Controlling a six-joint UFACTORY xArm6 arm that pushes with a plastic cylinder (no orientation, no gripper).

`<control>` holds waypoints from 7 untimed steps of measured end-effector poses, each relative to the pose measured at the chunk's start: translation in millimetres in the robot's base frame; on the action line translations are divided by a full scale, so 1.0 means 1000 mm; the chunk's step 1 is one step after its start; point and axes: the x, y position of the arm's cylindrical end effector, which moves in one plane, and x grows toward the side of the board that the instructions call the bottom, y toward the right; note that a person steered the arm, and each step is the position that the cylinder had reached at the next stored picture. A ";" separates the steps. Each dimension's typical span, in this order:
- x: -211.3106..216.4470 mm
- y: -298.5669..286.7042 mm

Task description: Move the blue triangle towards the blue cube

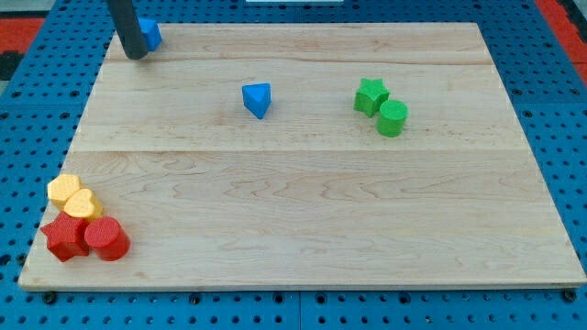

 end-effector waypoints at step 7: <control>0.051 0.100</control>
